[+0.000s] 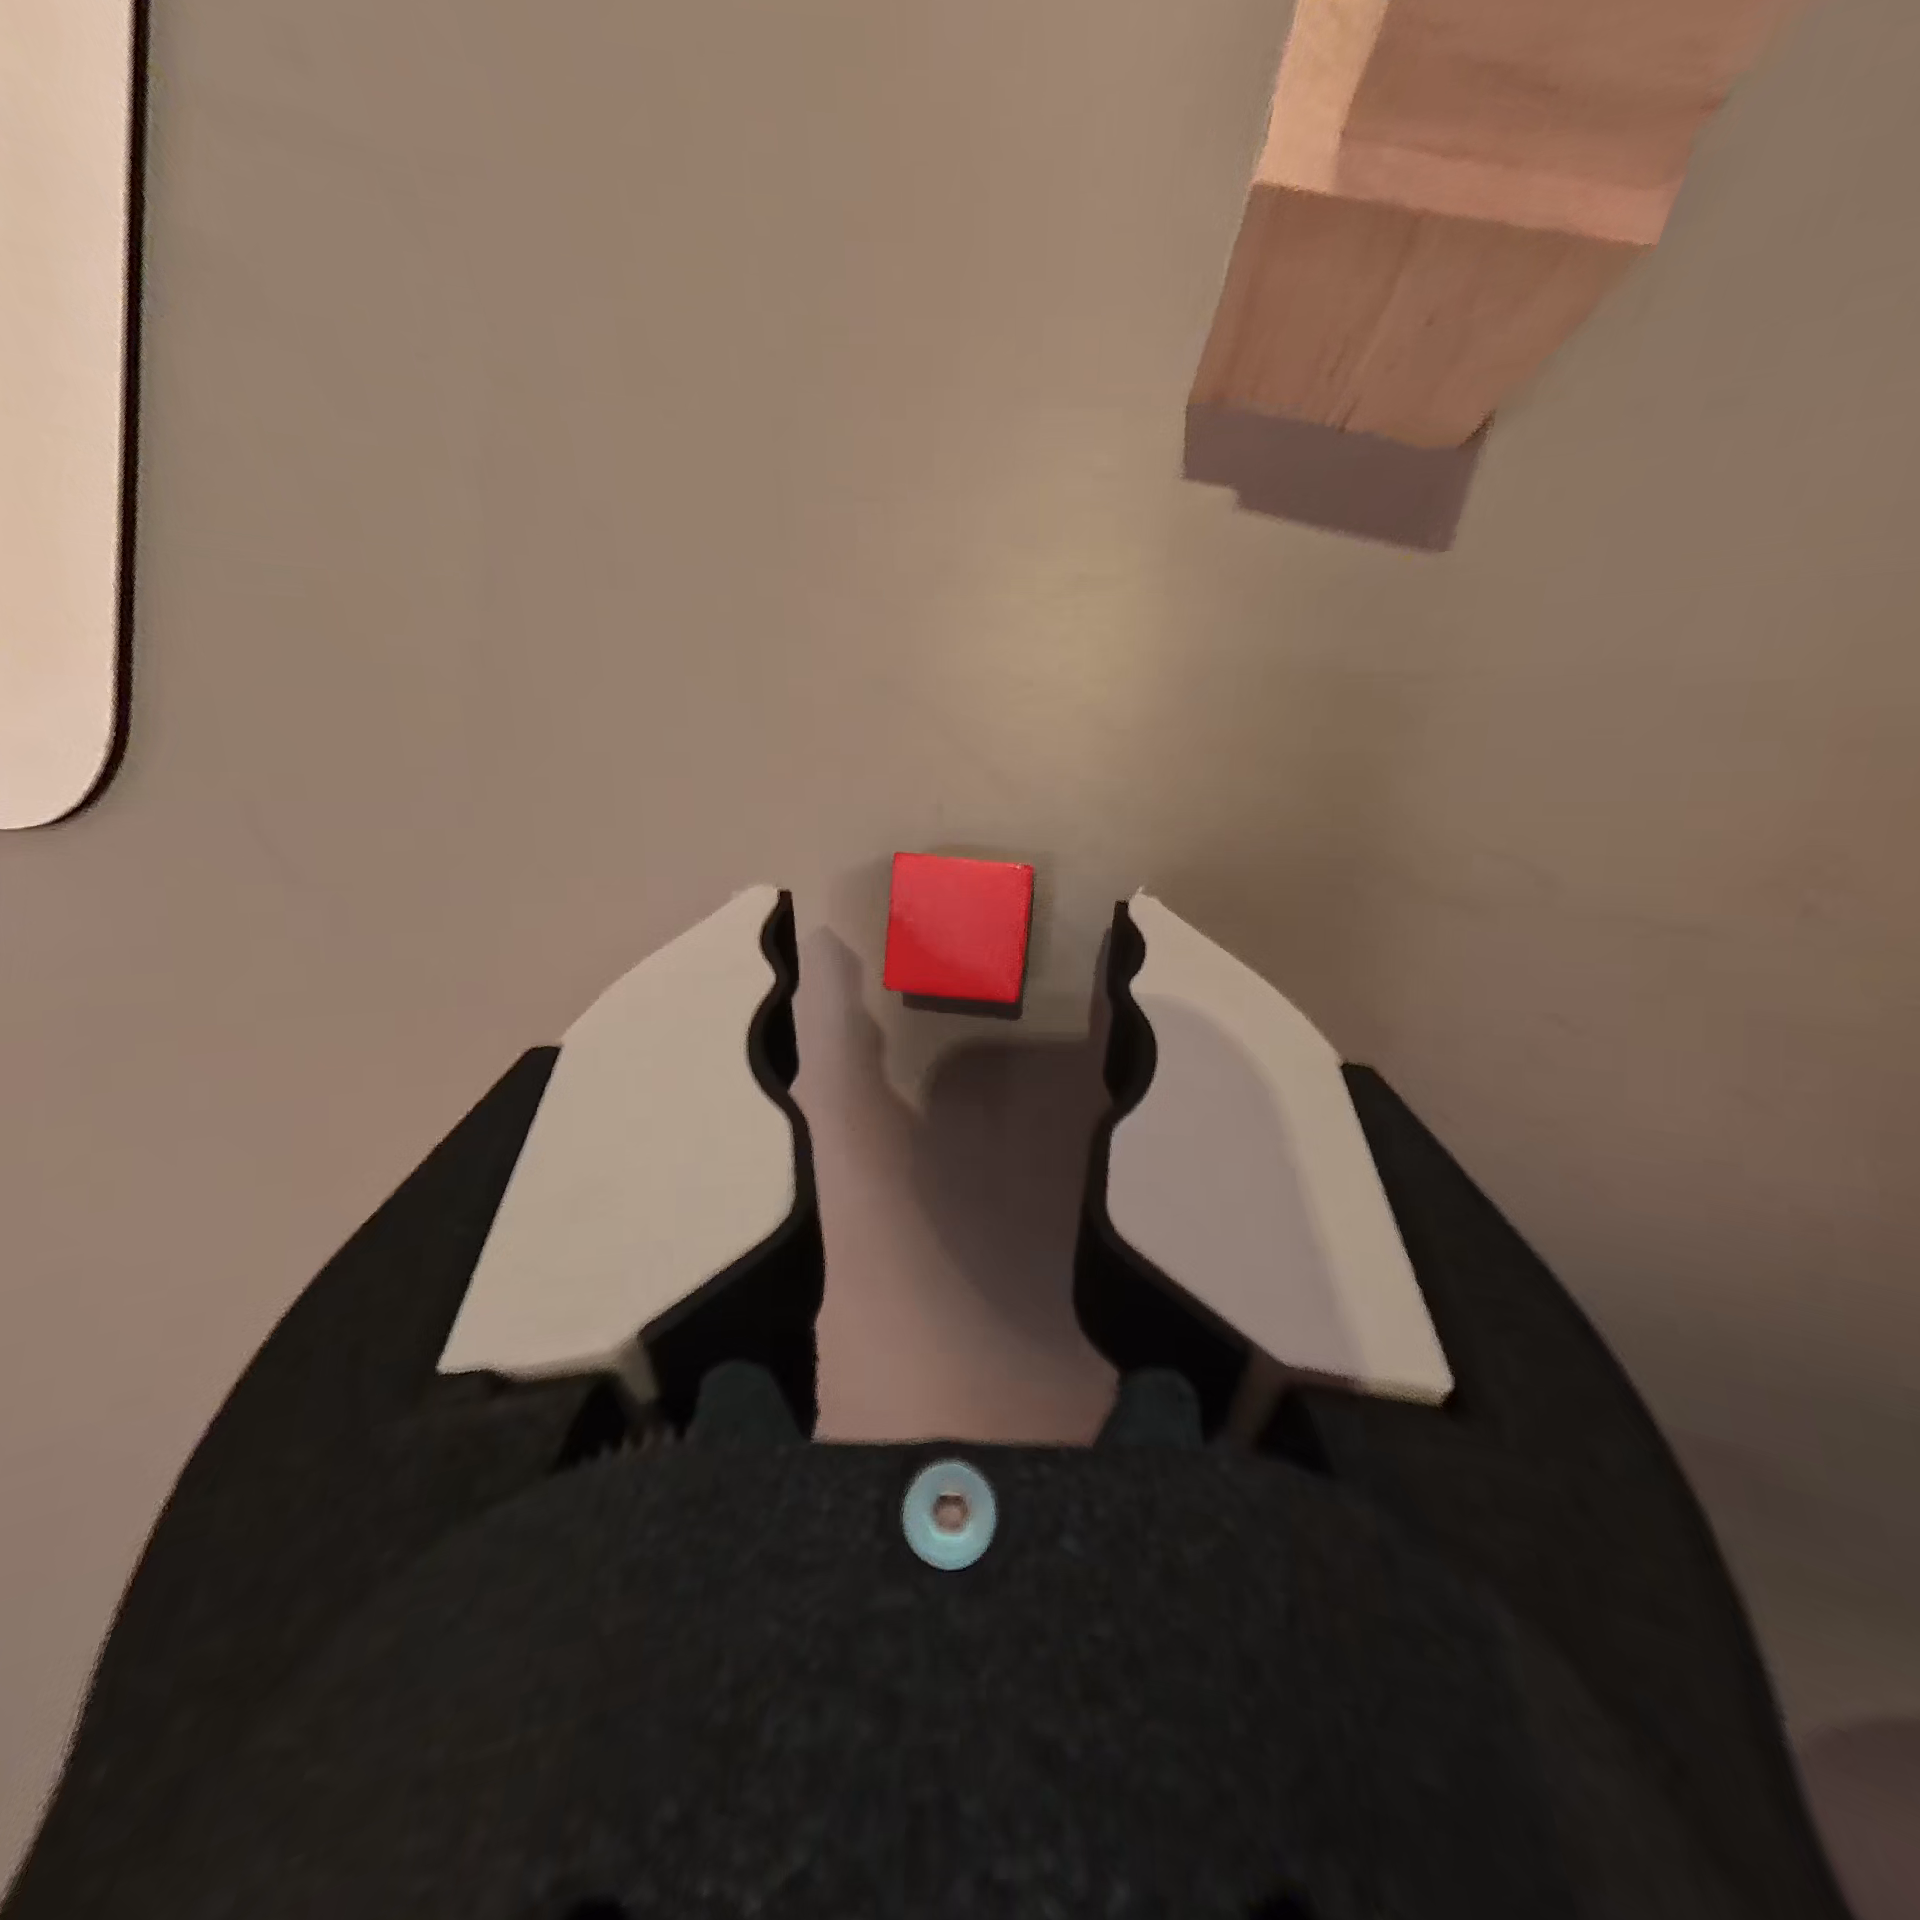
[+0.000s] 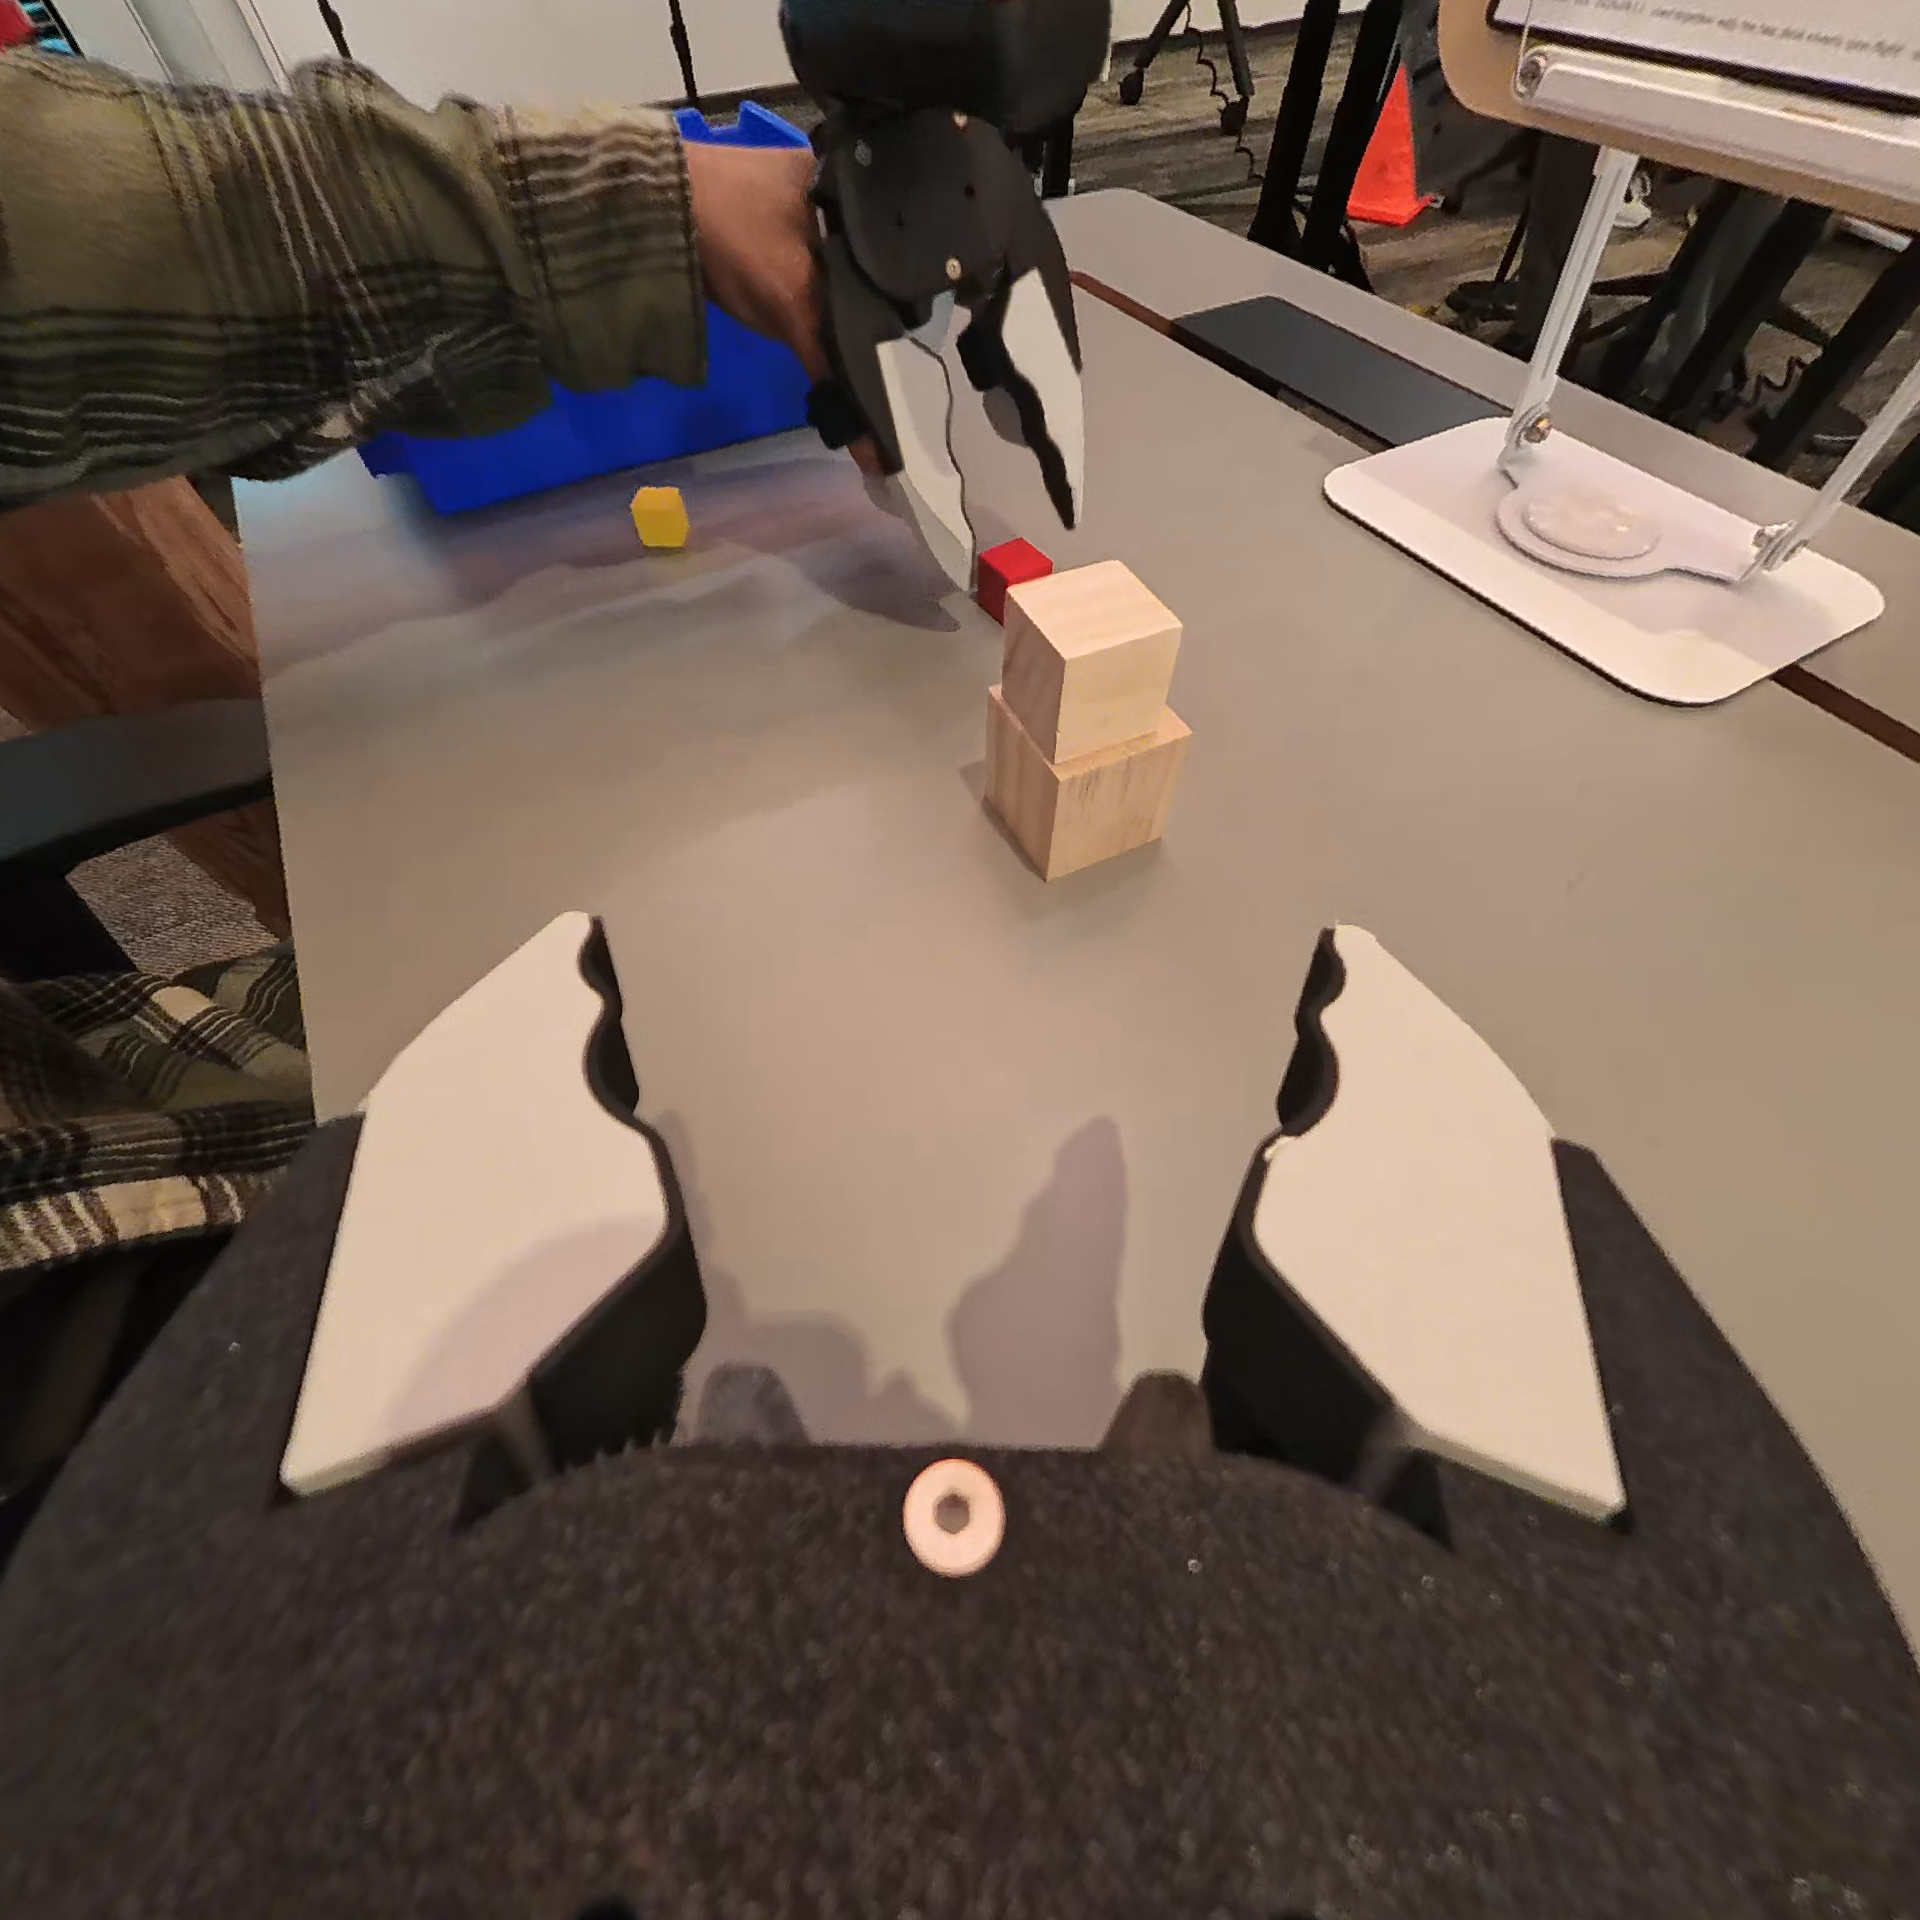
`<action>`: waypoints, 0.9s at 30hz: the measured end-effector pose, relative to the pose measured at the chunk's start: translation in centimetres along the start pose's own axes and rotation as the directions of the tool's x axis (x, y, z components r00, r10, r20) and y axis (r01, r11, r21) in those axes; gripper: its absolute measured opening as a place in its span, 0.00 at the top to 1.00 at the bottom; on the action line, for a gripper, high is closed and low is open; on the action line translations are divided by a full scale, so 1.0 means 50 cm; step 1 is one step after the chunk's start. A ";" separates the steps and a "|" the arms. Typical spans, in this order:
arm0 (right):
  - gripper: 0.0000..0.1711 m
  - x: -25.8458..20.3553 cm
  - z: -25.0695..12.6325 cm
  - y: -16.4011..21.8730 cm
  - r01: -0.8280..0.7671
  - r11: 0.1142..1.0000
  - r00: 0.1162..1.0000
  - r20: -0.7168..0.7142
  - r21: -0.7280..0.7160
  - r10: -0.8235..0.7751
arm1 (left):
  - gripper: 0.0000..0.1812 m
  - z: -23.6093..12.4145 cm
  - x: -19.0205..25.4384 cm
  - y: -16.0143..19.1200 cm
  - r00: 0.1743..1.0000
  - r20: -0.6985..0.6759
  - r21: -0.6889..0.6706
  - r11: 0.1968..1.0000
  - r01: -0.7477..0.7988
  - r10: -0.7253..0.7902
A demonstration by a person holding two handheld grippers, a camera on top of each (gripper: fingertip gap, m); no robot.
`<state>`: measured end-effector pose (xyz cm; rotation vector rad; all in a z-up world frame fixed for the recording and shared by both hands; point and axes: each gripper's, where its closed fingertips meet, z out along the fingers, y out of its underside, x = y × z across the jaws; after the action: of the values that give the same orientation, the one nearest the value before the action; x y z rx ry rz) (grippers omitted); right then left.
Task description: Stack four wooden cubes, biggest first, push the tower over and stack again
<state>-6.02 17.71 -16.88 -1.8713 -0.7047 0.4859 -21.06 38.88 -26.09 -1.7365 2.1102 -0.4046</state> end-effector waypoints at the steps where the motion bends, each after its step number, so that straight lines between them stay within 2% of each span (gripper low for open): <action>1: 0.29 0.001 0.000 0.001 0.000 1.000 1.000 -0.002 -0.001 0.000 | 0.69 0.005 0.000 0.003 1.000 -0.003 -0.006 1.000 0.003 -0.003; 3: 0.29 0.003 0.000 0.001 -0.001 1.000 1.000 -0.005 0.000 0.001 | 0.74 0.016 0.001 0.008 1.000 -0.012 -0.022 1.000 0.010 -0.010; 5: 0.29 0.004 -0.001 0.001 -0.003 1.000 1.000 -0.006 0.002 0.003 | 0.85 0.023 0.008 0.013 0.999 -0.040 -0.039 0.999 0.016 -0.018; 12: 0.29 0.006 -0.007 -0.004 0.001 1.000 1.000 -0.015 0.011 0.000 | 0.85 -0.008 0.016 -0.016 0.996 -0.070 -0.010 0.998 0.064 -0.064; 20: 0.30 0.001 -0.010 -0.010 0.006 1.000 1.000 -0.009 0.016 -0.005 | 0.85 -0.124 0.059 -0.184 0.998 -0.051 0.099 0.995 -0.022 0.027; 27: 0.30 -0.002 -0.014 -0.011 0.011 1.000 1.000 -0.010 0.016 -0.010 | 0.85 -0.109 0.121 -0.273 0.990 -0.082 0.081 0.991 -0.106 0.112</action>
<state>-5.79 17.33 -16.11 -1.8531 -0.7018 0.4737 -12.67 30.17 -15.75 -1.5791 2.2075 -0.5310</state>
